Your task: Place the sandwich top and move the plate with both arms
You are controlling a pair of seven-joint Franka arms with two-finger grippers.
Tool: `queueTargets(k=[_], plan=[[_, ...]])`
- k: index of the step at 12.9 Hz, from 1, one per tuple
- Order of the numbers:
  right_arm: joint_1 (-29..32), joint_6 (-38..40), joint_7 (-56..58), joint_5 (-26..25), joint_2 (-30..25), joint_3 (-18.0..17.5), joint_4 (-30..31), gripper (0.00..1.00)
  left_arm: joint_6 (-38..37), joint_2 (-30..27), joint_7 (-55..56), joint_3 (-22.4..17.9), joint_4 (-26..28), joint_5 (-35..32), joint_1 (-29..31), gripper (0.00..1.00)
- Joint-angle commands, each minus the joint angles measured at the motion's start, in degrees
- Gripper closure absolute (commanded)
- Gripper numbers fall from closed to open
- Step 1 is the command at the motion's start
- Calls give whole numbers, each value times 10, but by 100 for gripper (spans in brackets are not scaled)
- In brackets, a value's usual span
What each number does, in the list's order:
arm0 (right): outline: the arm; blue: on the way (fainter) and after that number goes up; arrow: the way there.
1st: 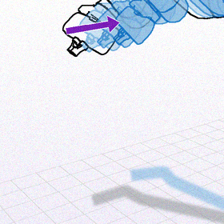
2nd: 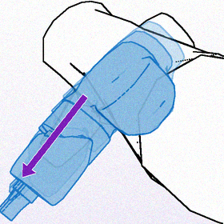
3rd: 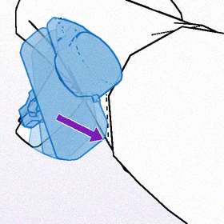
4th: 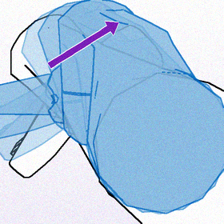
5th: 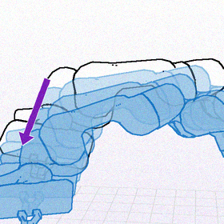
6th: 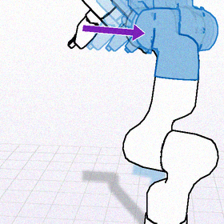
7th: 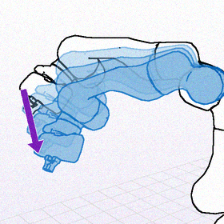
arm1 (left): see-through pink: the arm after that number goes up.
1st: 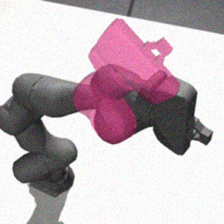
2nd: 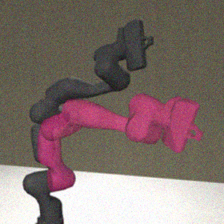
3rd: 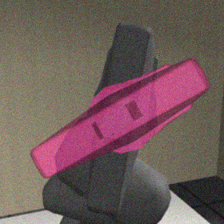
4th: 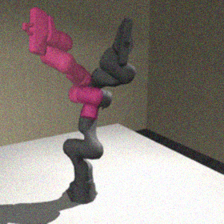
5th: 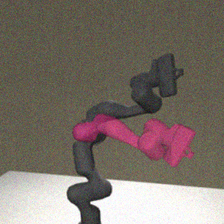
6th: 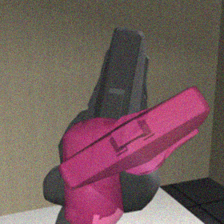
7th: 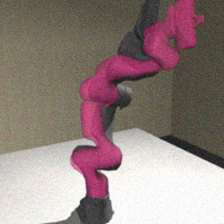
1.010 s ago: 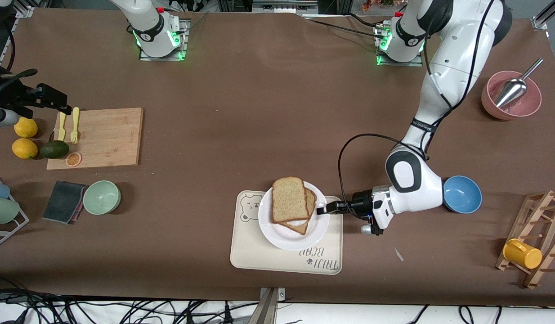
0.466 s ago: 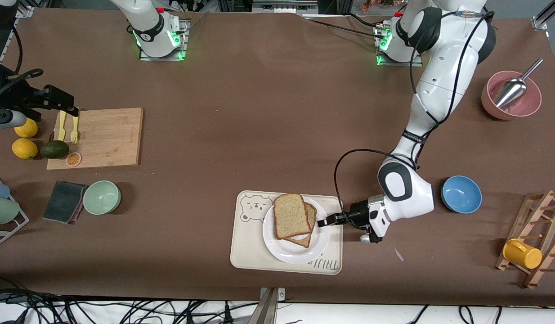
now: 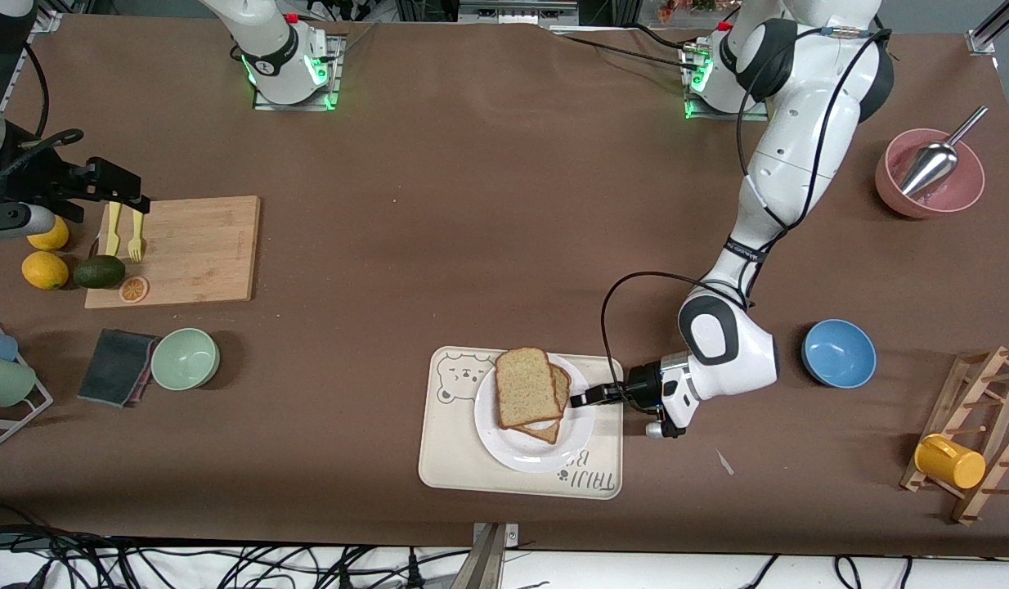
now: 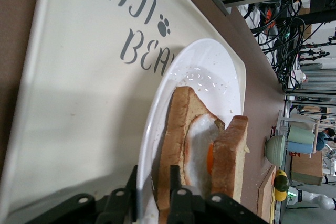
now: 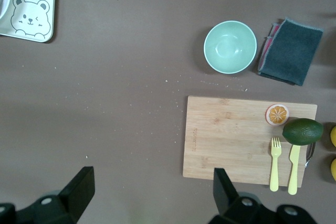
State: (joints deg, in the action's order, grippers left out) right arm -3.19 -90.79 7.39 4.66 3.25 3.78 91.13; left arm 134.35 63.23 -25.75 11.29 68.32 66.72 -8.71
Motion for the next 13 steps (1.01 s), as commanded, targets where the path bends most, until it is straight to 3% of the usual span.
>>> queueTargets(k=[1, 3, 9, 11, 13], plan=[[0, -6, 6, 10, -8, 3, 6, 0, -2, -4, -1, -7, -13, 11, 0, 0], [1, -4, 11, 7, -11, 4, 5, 0, -5, -28, 5, -11, 0, -19, 3, 0], [1, -4, 11, 3, -11, 4, 5, 0, -65, -95, 27, -25, 1, -220, 33, 0], [1, -5, 11, -1, -11, 3, 5, 0, -115, -121, 27, -33, 1, -269, 50, 0], [1, -8, 12, -2, -9, 4, 3, 0, -192, -158, 27, -47, -1, -372, 61, 0]])
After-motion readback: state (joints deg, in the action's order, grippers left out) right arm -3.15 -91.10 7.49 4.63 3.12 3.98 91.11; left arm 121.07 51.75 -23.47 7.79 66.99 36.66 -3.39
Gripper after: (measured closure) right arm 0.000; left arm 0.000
